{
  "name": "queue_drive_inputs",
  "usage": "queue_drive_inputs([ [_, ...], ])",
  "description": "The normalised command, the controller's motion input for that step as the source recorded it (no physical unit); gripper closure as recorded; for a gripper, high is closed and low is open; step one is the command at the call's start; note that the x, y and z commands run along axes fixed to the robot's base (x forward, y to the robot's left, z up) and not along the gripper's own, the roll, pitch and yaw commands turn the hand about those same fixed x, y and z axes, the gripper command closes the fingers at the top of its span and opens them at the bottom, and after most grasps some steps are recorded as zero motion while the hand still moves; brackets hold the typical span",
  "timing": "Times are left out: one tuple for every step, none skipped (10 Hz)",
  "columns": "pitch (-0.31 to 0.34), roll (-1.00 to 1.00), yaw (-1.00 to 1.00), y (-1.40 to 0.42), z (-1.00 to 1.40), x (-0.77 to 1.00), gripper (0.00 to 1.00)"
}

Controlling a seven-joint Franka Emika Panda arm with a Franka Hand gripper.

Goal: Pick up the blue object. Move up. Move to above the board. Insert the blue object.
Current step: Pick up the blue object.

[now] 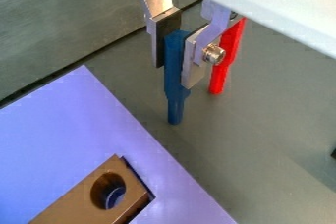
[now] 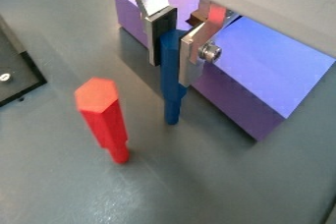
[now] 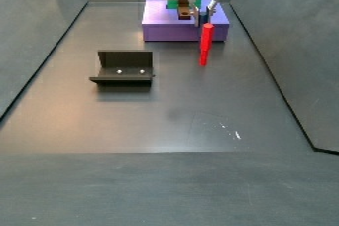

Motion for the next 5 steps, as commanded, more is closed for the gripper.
queue_drive_inputs([
  [0.0,0.0,0.0,0.0,0.0,0.0,1.0],
  [0.0,0.0,0.0,0.0,0.0,0.0,1.0],
  [0.0,0.0,0.0,0.0,0.0,0.0,1.0],
  [0.0,0.0,0.0,0.0,0.0,0.0,1.0],
  [0.0,0.0,0.0,0.0,0.0,0.0,1.0],
])
